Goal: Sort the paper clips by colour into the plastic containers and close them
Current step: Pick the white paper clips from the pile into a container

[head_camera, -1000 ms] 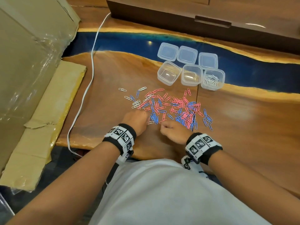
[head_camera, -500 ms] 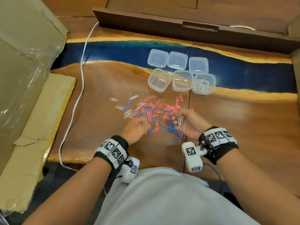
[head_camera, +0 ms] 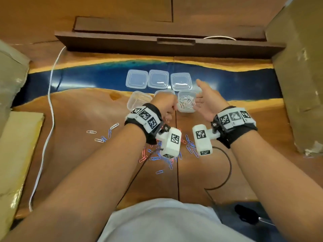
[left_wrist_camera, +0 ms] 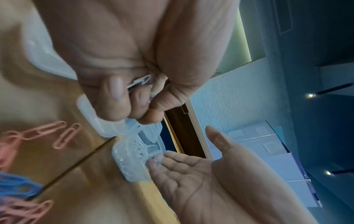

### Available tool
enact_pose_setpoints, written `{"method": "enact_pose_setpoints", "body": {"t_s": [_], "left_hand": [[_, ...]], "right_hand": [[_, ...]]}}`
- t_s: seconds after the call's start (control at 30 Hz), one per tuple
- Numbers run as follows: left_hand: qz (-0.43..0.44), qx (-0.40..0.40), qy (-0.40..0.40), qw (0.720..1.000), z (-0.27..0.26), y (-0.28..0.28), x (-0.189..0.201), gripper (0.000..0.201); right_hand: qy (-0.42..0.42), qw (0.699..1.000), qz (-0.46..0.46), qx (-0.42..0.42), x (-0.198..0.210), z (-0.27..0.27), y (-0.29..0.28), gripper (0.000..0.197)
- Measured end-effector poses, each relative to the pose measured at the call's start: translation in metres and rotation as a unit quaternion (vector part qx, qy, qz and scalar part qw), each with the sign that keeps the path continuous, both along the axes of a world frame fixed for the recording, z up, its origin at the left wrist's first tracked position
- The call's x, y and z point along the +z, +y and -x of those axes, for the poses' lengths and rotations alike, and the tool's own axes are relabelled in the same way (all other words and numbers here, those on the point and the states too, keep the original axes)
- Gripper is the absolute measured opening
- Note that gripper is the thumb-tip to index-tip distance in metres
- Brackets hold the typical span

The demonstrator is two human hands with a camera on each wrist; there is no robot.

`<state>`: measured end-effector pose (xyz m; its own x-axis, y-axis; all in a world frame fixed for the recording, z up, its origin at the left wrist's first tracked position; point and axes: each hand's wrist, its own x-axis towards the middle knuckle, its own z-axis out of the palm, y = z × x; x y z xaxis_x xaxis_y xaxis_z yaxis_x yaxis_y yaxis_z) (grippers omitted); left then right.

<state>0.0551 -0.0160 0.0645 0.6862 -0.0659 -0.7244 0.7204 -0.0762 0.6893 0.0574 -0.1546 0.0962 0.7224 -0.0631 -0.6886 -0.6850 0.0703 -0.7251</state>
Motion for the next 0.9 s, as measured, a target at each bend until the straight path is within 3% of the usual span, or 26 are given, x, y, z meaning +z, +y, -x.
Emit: {"method": "enact_pose_setpoints", "body": {"t_s": [0.1, 0.17, 0.33, 0.43, 0.6, 0.7, 0.83, 0.9], "left_hand": [[-0.013, 0.023, 0.015, 1.0, -0.022, -0.015, 0.005, 0.02], [-0.017, 0.033, 0.02, 0.999, -0.036, -0.025, 0.007, 0.025], [-0.026, 0.01, 0.023, 0.999, -0.052, -0.032, 0.003, 0.034], [-0.031, -0.005, 0.036, 0.999, -0.056, -0.033, -0.005, 0.036], [0.025, 0.036, 0.01, 0.999, -0.038, -0.028, 0.007, 0.036], [0.035, 0.029, -0.043, 0.998, -0.013, -0.001, 0.018, 0.024], [-0.129, -0.011, -0.121, 0.984, 0.039, 0.075, 0.008, 0.014], [-0.27, -0.044, -0.143, 0.951, 0.07, 0.121, -0.009, 0.018]], "right_hand": [[-0.002, 1.0, 0.01, -0.004, -0.009, 0.008, -0.006, 0.063], [-0.013, 1.0, 0.004, -0.017, -0.013, 0.012, -0.015, 0.074], [-0.008, 0.998, -0.023, -0.062, -0.02, 0.024, -0.028, 0.046], [-0.017, 0.997, -0.033, -0.069, -0.025, 0.027, -0.031, 0.046], [-0.034, 0.997, -0.038, -0.065, -0.029, 0.032, -0.023, 0.056], [-0.044, 0.997, -0.049, -0.037, -0.035, 0.039, -0.015, 0.042], [-0.057, 0.995, -0.038, 0.069, -0.044, 0.054, 0.003, 0.022], [-0.073, 0.989, 0.0, 0.129, -0.046, 0.065, 0.019, 0.011]]}}
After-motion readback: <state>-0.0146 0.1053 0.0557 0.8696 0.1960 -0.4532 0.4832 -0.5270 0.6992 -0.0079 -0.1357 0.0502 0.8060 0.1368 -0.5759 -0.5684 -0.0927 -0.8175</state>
